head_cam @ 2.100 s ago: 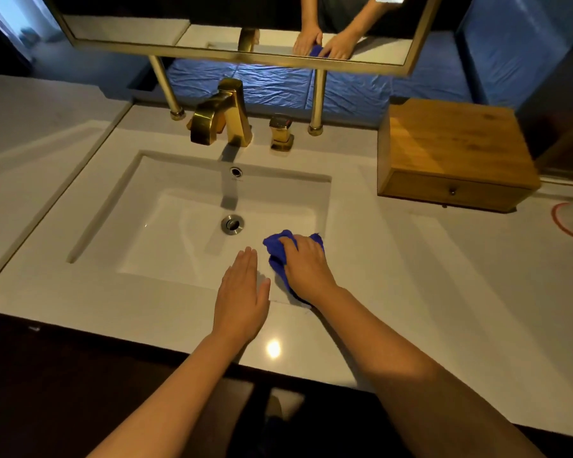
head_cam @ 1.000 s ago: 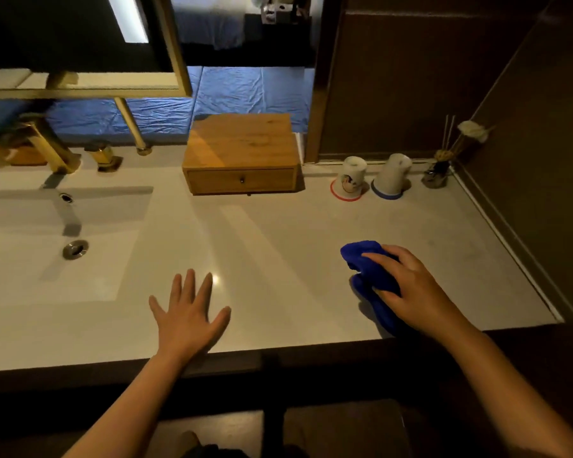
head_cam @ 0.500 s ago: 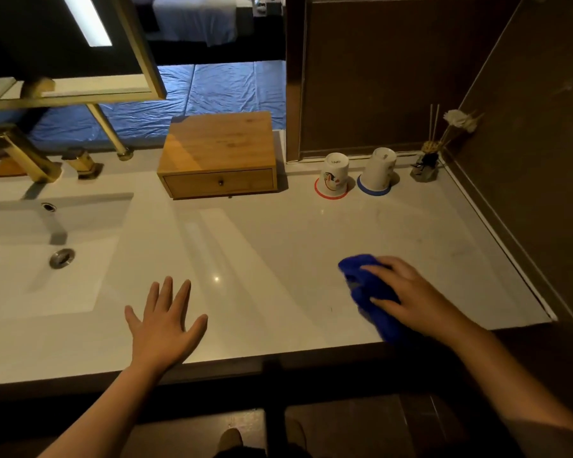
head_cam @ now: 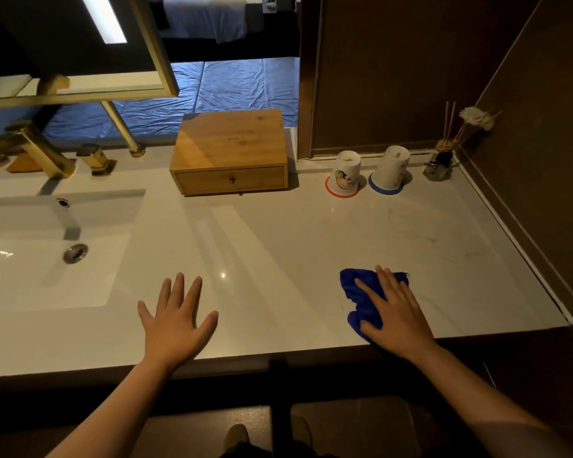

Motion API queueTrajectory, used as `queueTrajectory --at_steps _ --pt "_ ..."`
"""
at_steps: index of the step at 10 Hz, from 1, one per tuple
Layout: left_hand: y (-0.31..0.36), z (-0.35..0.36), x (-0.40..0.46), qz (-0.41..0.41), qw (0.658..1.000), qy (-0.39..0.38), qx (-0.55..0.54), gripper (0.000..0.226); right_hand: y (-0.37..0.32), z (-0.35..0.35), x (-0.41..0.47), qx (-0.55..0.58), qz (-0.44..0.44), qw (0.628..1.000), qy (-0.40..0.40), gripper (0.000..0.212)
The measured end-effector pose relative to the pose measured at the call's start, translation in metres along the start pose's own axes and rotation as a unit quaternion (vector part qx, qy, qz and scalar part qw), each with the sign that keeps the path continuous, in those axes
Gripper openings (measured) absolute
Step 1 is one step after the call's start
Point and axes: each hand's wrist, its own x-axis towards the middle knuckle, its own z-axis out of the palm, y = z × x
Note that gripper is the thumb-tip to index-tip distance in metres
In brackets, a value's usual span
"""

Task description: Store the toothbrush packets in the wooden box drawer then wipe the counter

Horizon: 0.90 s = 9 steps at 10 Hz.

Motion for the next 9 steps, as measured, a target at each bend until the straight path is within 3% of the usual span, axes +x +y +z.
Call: queueTrajectory --at_steps 1,2,3,4,6,7,8,9 --pt "0.000 0.000 0.000 0.001 1.000 -0.001 0.001 0.079 0.016 -0.017 0.011 -0.031 -0.057 0.994 -0.083 0.086" --pt "0.000 0.001 0.001 0.000 1.000 -0.003 0.000 0.079 0.016 -0.031 0.017 -0.047 -0.047 0.988 -0.139 0.091" --pt "0.000 0.001 0.000 0.000 1.000 -0.002 0.001 0.079 -0.006 -0.023 0.005 0.026 0.042 0.999 0.008 0.075" --pt "-0.001 0.002 0.000 0.000 1.000 -0.002 -0.004 0.078 -0.032 -0.002 -0.011 0.072 0.106 0.986 0.105 0.062" --pt "-0.001 0.001 0.001 0.004 1.000 -0.005 -0.005 0.078 -0.034 0.005 -0.012 0.014 0.123 0.992 -0.039 0.106" --pt "0.000 -0.002 0.000 0.003 1.000 -0.011 -0.010 0.079 -0.036 -0.001 -0.012 -0.001 0.119 0.990 -0.075 0.107" --pt "0.001 -0.004 -0.001 0.002 1.000 -0.022 -0.017 0.080 -0.044 -0.008 -0.011 0.007 0.150 0.986 -0.068 0.098" --pt "0.004 -0.009 0.000 0.002 0.999 -0.044 -0.023 0.079 -0.075 -0.011 -0.003 -0.029 0.092 0.995 0.021 0.084"
